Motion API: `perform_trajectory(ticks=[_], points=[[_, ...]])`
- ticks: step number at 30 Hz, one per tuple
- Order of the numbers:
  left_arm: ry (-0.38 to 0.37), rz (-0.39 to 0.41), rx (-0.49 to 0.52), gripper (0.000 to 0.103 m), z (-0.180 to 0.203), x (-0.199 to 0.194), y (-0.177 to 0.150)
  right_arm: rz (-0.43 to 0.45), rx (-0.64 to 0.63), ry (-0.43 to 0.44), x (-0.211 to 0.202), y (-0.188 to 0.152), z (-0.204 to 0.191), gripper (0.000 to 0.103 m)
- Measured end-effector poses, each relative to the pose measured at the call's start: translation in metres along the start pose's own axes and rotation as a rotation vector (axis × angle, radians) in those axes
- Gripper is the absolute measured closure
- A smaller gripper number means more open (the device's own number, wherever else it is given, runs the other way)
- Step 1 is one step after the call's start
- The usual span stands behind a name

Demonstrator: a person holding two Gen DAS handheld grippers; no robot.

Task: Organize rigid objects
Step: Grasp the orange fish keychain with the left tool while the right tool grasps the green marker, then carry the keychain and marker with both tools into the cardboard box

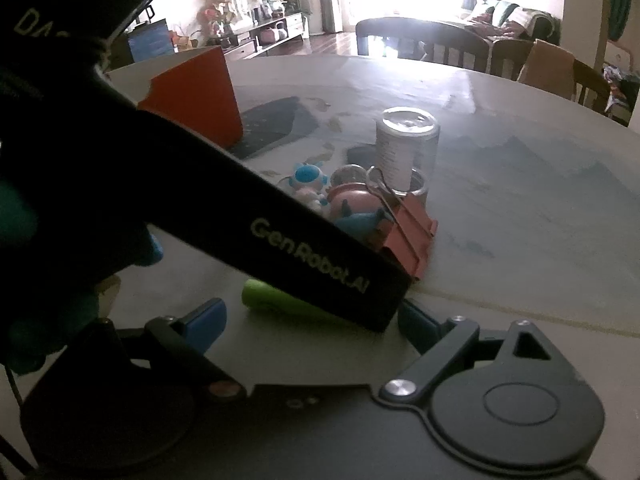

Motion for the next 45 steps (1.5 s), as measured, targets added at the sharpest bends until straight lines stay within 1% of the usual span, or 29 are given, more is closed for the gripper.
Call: perform_trajectory(ticks=[2, 3, 7, 9, 10, 11, 12, 13, 14, 15, 17, 19, 20, 21, 24, 29, 31, 34, 35, 37, 40, 45], points=[[-0.009, 0.007, -0.009, 0.015, -0.001, -0.001, 0.000, -0.001, -0.004, 0.003, 0.000, 0.001, 0.000, 0.011], [-0.007, 0.010, -0.004, 0.017, -0.001, -0.002, 0.000, -0.001, -0.007, 0.003, 0.001, 0.002, 0.000, 0.011], [-0.021, 0.017, 0.025, 0.038, 0.006, -0.004, 0.001, -0.008, -0.031, 0.007, 0.002, 0.002, -0.007, 0.011], [-0.021, 0.016, 0.039, 0.044, 0.009, -0.005, 0.001, -0.010, -0.047, 0.006, 0.003, 0.001, -0.010, 0.012], [-0.026, 0.018, 0.043, 0.049, 0.010, -0.005, 0.001, -0.011, -0.051, 0.004, 0.004, 0.001, -0.011, 0.013], [-0.027, 0.019, 0.046, 0.054, 0.010, -0.006, 0.001, -0.010, -0.056, 0.002, 0.004, 0.002, -0.011, 0.016], [-0.024, 0.020, 0.045, 0.057, 0.010, -0.006, 0.001, -0.007, -0.060, -0.001, 0.003, 0.002, -0.011, 0.021], [-0.024, 0.020, 0.044, 0.061, 0.010, -0.006, 0.001, -0.005, -0.063, -0.006, 0.003, 0.002, -0.011, 0.023], [-0.028, 0.021, 0.040, 0.063, 0.010, -0.006, 0.001, -0.004, -0.064, -0.012, 0.003, 0.002, -0.011, 0.028], [-0.033, 0.021, 0.034, 0.065, 0.009, -0.006, 0.001, -0.002, -0.069, -0.017, 0.002, 0.002, -0.010, 0.035], [-0.038, 0.023, 0.033, 0.067, 0.009, -0.006, 0.001, -0.001, -0.085, -0.023, 0.001, 0.002, -0.010, 0.043], [-0.034, 0.026, 0.033, 0.069, 0.008, -0.007, 0.000, -0.002, -0.117, -0.038, 0.001, 0.001, -0.011, 0.048], [-0.030, 0.028, 0.033, 0.073, 0.008, -0.008, -0.001, -0.003, -0.131, -0.042, 0.000, 0.000, -0.012, 0.051], [-0.030, 0.027, 0.030, 0.074, 0.006, -0.009, -0.001, -0.003, -0.136, -0.040, -0.001, -0.001, -0.012, 0.054], [-0.041, 0.027, 0.008, 0.075, -0.001, -0.013, -0.005, -0.010, -0.138, -0.032, -0.004, -0.003, -0.010, 0.058], [-0.038, 0.029, -0.020, 0.075, -0.014, -0.018, -0.012, -0.039, -0.151, -0.002, -0.009, -0.005, -0.011, 0.059], [-0.039, 0.031, -0.027, 0.075, -0.017, -0.020, -0.014, -0.048, -0.168, 0.013, -0.013, -0.009, -0.014, 0.062], [-0.040, 0.038, -0.038, 0.075, -0.020, -0.023, -0.015, -0.060, -0.197, 0.038, -0.017, -0.012, -0.019, 0.075], [-0.042, 0.040, -0.041, 0.075, -0.020, -0.025, -0.016, -0.066, -0.209, 0.049, -0.018, -0.013, -0.021, 0.083], [-0.044, 0.044, -0.044, 0.075, -0.021, -0.027, -0.017, -0.078, -0.234, 0.066, -0.020, -0.015, -0.026, 0.085], [-0.046, 0.054, -0.049, 0.075, -0.022, -0.032, -0.019, -0.082, -0.254, 0.064, -0.025, -0.018, -0.031, 0.087], [-0.056, 0.066, -0.073, 0.075, -0.025, -0.043, -0.022, -0.062, -0.141, 0.075, -0.041, -0.013, -0.024, 0.088]])
Point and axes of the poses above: each gripper's, at about its wrist camera, not at the fingertips, and x roughly the way its jaws point, z to its right, y to its top, the point moved 3 cm from there along x, roughly the way its jaws point, and after that the axes turned 6 degrees about x, right-handed, at the moved point
